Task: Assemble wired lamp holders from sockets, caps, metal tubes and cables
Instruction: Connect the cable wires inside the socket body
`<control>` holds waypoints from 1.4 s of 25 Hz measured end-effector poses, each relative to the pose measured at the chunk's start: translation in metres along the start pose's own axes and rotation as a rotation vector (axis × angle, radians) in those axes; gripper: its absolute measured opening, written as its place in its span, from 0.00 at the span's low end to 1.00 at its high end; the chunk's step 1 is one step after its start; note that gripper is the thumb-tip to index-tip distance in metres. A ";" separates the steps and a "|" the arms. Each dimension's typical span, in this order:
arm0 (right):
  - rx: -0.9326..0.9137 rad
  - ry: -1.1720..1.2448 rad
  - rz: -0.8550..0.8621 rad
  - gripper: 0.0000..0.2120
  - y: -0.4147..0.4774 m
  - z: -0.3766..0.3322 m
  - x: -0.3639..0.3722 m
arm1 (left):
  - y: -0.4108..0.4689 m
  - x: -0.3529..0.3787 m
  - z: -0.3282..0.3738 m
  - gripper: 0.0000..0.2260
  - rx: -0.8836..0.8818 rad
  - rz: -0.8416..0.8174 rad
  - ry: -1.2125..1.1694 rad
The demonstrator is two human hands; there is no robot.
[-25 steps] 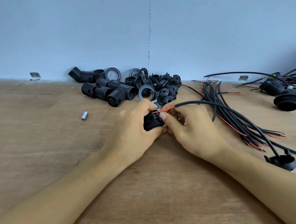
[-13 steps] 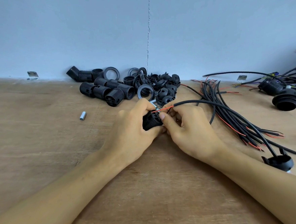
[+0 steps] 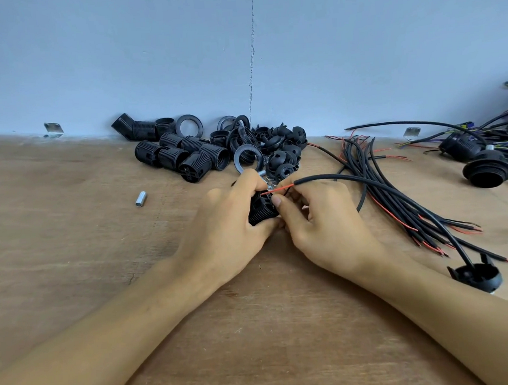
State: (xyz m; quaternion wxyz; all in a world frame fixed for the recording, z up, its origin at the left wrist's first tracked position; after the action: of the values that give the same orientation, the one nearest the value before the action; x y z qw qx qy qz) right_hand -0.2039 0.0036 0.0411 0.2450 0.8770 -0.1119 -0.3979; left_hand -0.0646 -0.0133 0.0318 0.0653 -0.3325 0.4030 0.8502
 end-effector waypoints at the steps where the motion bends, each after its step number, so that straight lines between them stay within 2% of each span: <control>1: 0.011 0.003 -0.004 0.06 0.000 0.001 0.001 | 0.000 0.000 -0.001 0.16 -0.003 0.003 0.007; 7: 0.159 0.196 -0.108 0.05 0.003 0.005 0.001 | -0.003 -0.001 -0.008 0.15 -0.042 0.028 -0.024; 11: 0.214 0.229 -0.168 0.06 0.003 0.005 0.004 | -0.003 -0.003 -0.009 0.14 -0.049 0.041 -0.019; 13: 0.212 0.244 -0.169 0.11 0.003 0.004 0.003 | -0.004 -0.003 -0.009 0.14 -0.056 0.030 -0.013; 16: 0.250 0.279 -0.161 0.26 0.003 0.007 0.003 | -0.004 -0.003 -0.009 0.16 -0.060 0.026 0.009; 17: 0.279 0.312 -0.163 0.28 0.004 0.010 0.004 | -0.004 -0.002 -0.008 0.16 -0.054 0.027 0.016; 20: 0.342 0.354 -0.156 0.25 0.007 0.017 0.006 | -0.004 -0.001 -0.008 0.16 -0.046 0.021 0.027; 25: 0.324 0.334 -0.168 0.17 0.007 0.019 0.004 | -0.004 -0.001 -0.007 0.16 -0.035 0.023 0.007; 31: 0.386 0.327 -0.179 0.18 0.007 0.023 0.007 | -0.004 -0.002 -0.006 0.16 -0.028 0.035 -0.011; 35: 0.393 0.422 -0.198 0.12 0.006 0.019 0.004 | -0.004 -0.002 -0.008 0.15 -0.036 0.040 -0.008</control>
State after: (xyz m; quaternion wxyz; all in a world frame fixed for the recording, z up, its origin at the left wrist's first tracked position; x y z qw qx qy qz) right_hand -0.2152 -0.0097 0.0309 0.0483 0.9775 -0.0472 -0.1996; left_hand -0.0571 -0.0158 0.0269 0.0437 -0.3219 0.3938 0.8599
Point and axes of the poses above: each hand's wrist, its own y-axis towards the middle knuckle, its own x-axis out of the palm, z = x × y, the point moved 6 cm from there along y, towards the middle knuckle, and after that the axes turned 11 degrees about x, right-handed, at the moved point
